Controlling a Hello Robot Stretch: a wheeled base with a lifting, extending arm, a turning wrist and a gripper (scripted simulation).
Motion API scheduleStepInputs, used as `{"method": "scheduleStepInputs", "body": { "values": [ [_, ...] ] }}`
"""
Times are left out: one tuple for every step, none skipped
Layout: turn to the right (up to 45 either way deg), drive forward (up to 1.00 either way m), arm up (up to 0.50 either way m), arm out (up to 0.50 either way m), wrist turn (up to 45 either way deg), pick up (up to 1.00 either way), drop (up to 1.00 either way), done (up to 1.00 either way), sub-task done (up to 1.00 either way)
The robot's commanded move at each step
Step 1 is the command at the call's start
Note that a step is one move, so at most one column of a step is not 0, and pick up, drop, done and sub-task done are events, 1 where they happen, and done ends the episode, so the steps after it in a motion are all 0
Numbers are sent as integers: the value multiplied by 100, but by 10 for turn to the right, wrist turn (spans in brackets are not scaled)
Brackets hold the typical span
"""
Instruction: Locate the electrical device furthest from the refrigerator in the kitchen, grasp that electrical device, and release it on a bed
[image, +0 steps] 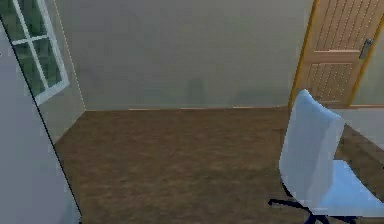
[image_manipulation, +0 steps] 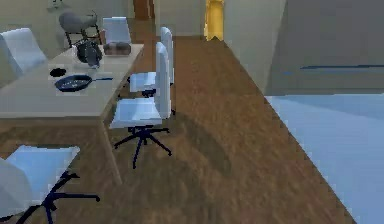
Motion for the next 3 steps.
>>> {"method": "scheduleStepInputs", "body": {
  "values": [
    [0,100,0,0,0,0,0,0,0],
    [-30,0,0,0,0,0,0,0,0],
    [0,50,0,0,0,0,0,0,0]
  ]
}}
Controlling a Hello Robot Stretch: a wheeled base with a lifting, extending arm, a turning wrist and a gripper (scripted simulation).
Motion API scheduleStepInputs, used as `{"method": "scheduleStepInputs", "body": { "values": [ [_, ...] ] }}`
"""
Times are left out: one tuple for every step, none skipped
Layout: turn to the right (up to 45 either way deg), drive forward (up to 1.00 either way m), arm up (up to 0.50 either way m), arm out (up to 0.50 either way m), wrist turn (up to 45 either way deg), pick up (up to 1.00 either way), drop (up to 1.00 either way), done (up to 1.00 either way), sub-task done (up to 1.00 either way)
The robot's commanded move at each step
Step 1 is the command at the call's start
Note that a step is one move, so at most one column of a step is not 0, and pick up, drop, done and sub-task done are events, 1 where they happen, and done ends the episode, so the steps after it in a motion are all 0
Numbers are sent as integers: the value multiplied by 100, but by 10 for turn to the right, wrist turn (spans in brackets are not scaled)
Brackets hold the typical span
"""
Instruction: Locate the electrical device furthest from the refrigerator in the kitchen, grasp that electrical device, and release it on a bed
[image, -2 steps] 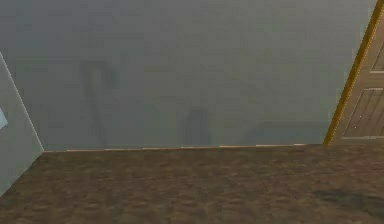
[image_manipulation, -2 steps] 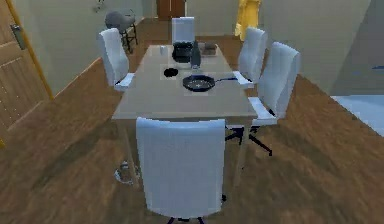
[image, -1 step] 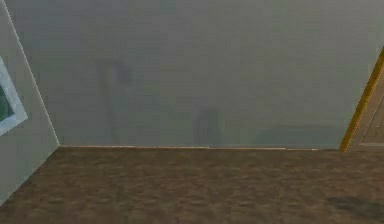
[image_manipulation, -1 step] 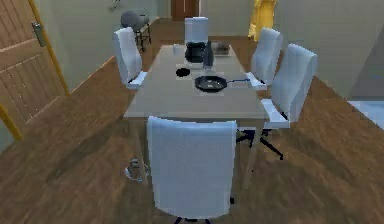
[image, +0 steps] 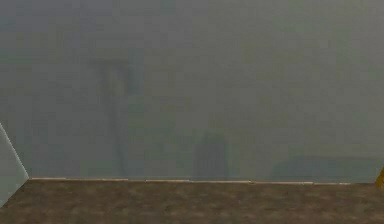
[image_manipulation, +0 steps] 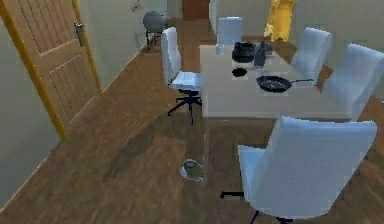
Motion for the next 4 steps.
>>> {"method": "scheduleStepInputs", "body": {
  "values": [
    [450,0,0,0,0,0,0,0,0],
    [390,0,0,0,0,0,0,0,0],
    [0,30,0,0,0,0,0,0,0],
    [450,0,0,0,0,0,0,0,0]
  ]
}}
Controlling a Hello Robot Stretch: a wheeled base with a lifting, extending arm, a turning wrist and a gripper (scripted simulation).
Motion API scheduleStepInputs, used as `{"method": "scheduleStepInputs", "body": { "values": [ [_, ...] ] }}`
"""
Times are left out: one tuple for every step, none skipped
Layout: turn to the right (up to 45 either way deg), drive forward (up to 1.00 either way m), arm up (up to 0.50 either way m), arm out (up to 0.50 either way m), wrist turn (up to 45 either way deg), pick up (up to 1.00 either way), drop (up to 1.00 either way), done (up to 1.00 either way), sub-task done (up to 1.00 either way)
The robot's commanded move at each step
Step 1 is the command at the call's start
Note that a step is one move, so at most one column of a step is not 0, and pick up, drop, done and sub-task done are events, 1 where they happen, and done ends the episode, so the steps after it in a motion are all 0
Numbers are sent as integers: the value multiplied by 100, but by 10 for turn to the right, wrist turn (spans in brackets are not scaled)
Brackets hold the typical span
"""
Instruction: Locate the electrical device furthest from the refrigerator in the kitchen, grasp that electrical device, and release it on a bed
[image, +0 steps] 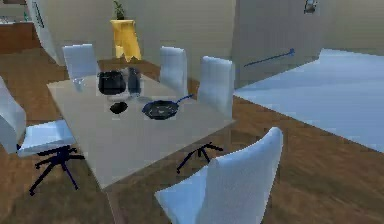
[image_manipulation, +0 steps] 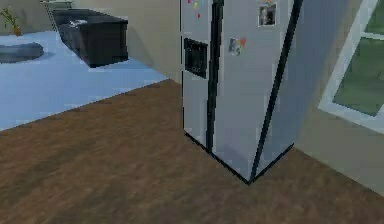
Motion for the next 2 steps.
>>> {"method": "scheduleStepInputs", "body": {
  "values": [
    [450,0,0,0,0,0,0,0,0],
    [450,0,0,0,0,0,0,0,0]
  ]
}}
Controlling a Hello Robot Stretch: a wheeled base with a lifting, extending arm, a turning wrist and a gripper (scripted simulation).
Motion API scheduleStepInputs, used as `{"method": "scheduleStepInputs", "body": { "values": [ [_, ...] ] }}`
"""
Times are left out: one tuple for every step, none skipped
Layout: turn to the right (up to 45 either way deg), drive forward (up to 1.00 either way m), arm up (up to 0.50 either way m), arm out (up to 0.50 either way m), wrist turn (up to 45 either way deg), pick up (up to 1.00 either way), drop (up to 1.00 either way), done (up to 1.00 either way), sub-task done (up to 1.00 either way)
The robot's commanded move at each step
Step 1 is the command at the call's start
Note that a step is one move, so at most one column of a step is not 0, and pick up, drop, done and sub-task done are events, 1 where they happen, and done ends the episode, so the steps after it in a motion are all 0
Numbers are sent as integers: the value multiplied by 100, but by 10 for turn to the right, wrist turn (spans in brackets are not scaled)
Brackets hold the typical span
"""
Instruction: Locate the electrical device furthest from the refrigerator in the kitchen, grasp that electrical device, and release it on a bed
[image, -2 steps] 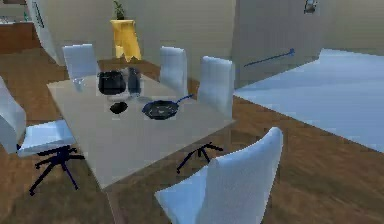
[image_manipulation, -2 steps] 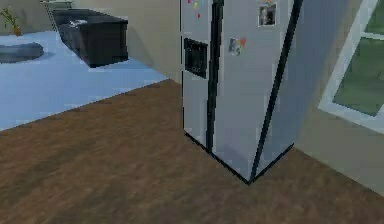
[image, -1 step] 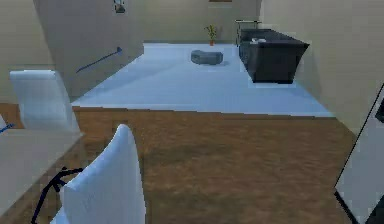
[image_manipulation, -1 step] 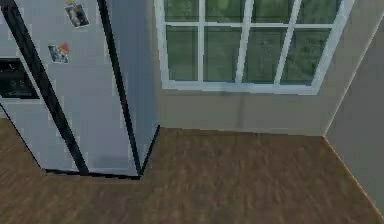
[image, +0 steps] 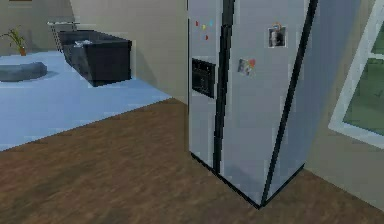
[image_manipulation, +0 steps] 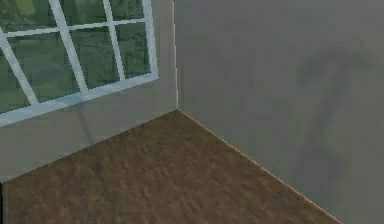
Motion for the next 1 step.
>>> {"method": "scheduleStepInputs", "body": {
  "values": [
    [210,0,0,0,0,0,0,0,0]
  ]
}}
